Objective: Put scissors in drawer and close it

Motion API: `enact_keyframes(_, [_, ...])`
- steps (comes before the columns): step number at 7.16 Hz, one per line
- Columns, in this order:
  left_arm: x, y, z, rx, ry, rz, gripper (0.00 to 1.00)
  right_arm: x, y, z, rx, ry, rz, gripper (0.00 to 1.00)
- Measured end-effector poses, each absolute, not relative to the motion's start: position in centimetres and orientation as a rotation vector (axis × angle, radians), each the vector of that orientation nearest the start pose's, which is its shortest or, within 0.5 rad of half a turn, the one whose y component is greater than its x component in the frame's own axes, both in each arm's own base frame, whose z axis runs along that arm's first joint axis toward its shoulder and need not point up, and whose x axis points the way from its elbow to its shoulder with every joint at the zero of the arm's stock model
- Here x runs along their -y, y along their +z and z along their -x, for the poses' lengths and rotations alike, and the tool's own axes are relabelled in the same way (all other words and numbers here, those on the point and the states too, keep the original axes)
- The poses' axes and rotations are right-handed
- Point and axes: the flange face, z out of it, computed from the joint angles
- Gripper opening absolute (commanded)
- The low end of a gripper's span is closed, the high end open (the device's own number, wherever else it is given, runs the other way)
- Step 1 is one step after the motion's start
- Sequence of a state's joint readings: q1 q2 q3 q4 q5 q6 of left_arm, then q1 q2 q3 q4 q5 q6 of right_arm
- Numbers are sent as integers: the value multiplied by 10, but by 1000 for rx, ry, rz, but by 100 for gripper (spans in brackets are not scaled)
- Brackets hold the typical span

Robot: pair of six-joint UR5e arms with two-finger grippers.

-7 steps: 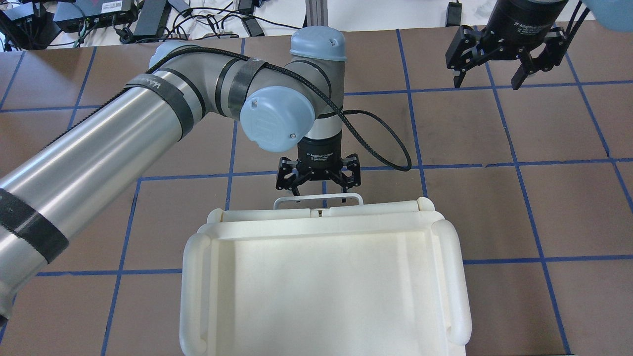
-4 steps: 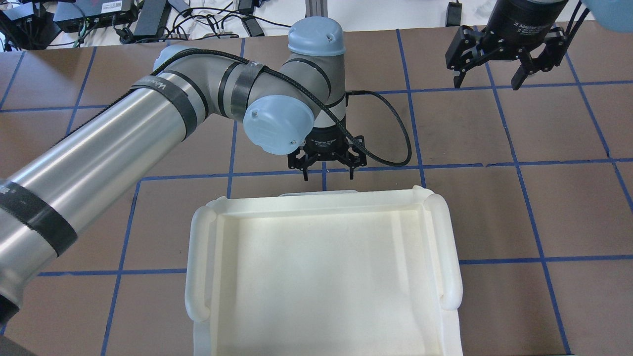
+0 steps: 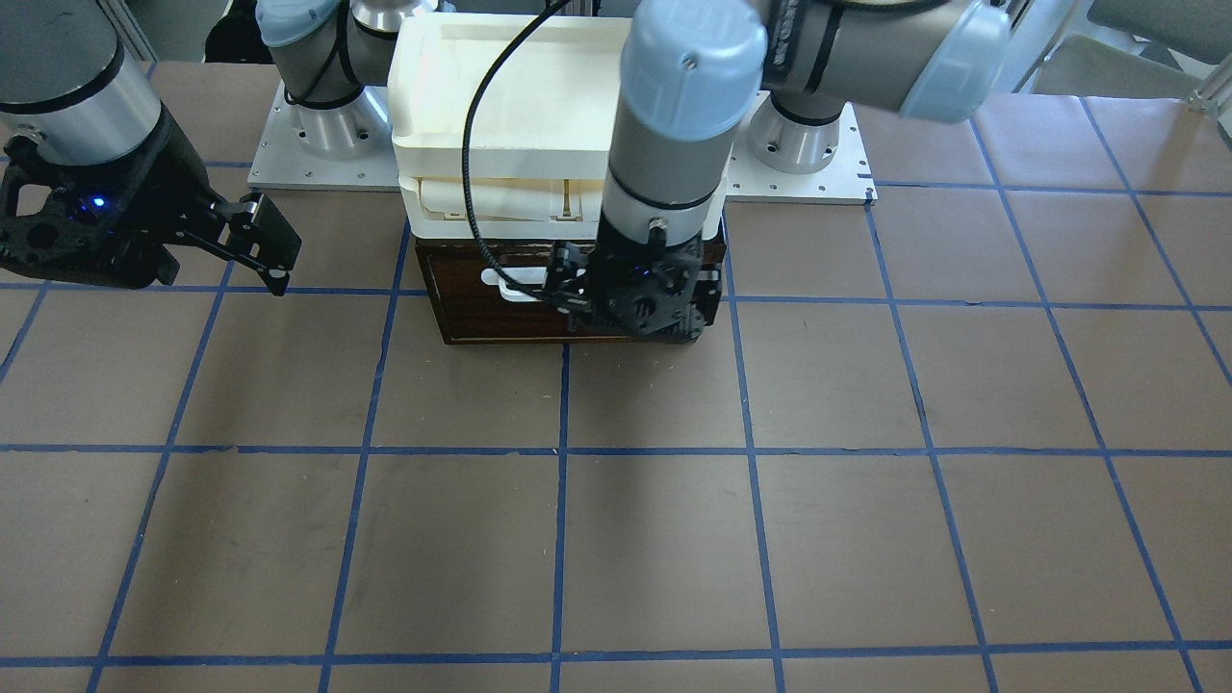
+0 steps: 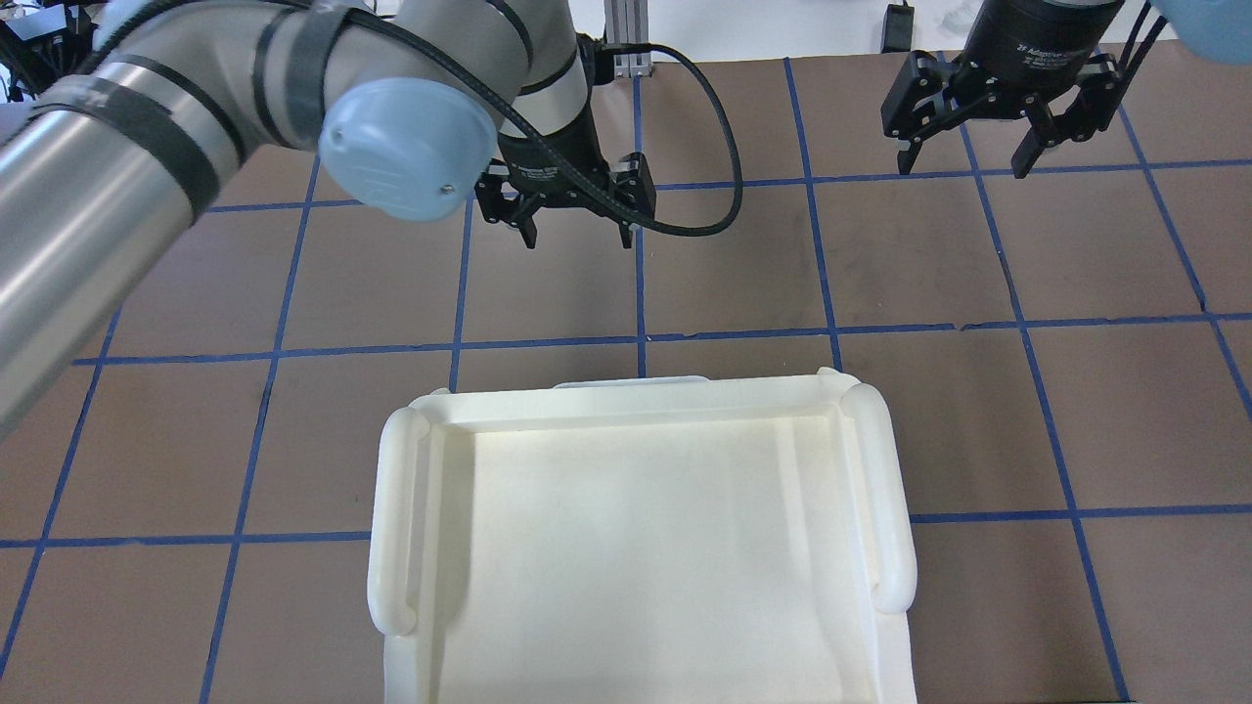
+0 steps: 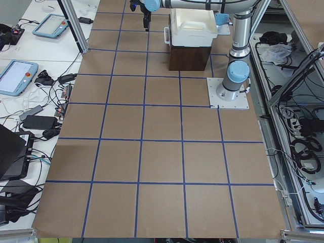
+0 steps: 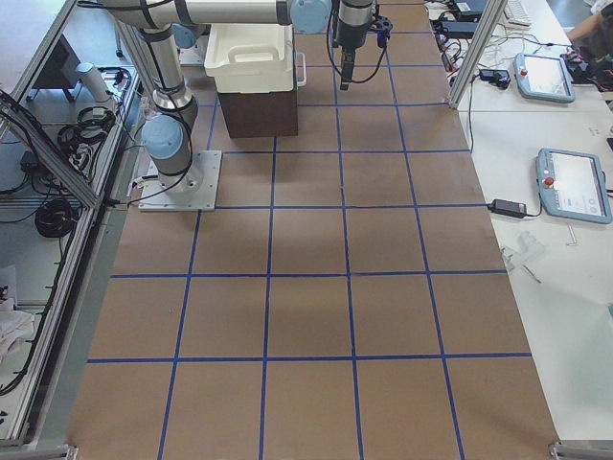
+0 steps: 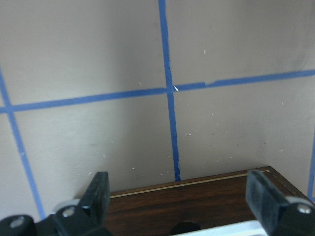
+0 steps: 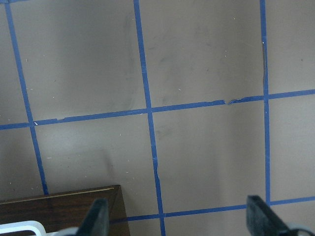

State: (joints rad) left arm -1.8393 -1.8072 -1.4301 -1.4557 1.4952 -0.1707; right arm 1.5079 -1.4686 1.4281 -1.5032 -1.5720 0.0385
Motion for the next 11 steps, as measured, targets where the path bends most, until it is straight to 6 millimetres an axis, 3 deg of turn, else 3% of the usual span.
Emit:
enact_keyframes(2, [512, 509, 238, -3214, -105, -106, 100, 540, 499, -100, -3137, 41, -160, 100])
enact_keyframes(3, [499, 531, 219, -3202, -137, -57, 100, 540, 499, -100, -3137, 40, -159, 100])
enact_keyframes(4, [489, 540, 208, -3198, -135, 9, 100, 540, 499, -99, -3138, 41, -160, 100])
enact_keyframes(7, [492, 531, 185, -3182, -60, 52, 100, 540, 499, -99, -3138, 41, -160, 100])
enact_keyframes(11, [493, 528, 179, -3197, -35, 52, 100, 538, 502, -100, -3139, 32, -159, 100])
